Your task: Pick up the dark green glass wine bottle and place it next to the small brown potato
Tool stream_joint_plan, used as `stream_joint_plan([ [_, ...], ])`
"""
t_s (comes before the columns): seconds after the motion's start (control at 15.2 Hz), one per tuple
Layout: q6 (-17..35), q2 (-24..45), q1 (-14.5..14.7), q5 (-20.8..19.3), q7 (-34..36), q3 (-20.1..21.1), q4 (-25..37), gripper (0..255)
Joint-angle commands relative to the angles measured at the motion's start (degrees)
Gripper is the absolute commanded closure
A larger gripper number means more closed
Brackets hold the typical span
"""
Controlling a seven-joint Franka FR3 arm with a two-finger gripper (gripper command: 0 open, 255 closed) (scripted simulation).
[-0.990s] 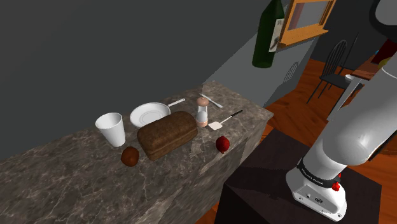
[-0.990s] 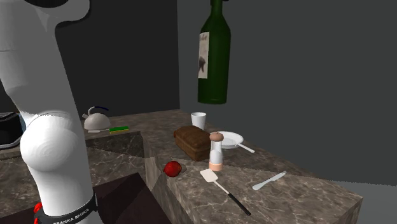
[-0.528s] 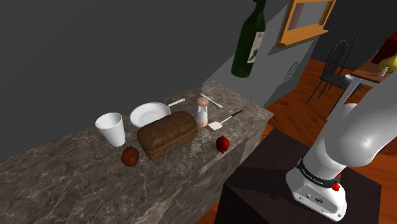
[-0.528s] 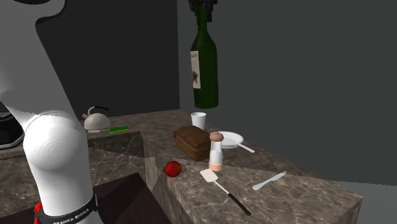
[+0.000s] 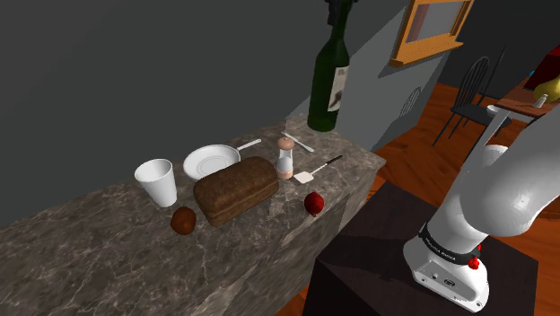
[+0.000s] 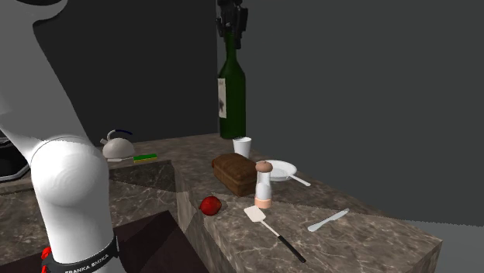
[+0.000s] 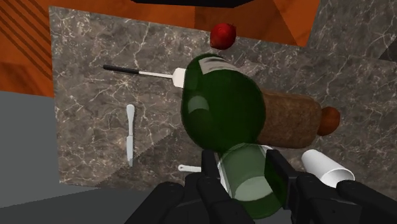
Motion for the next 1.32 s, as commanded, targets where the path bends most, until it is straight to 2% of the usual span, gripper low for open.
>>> stream_joint_plan([
  [0.0, 1.69, 0.20, 0.84, 0.25, 2.75, 1.77, -1.44, 255],
  [0.66, 9.23, 4.95, 5.26, 0.70, 15.58, 10.13, -4.37, 255],
  [1.25, 14.31, 14.55, 9.79, -1.44, 26.72, 16.73, -0.31, 255],
])
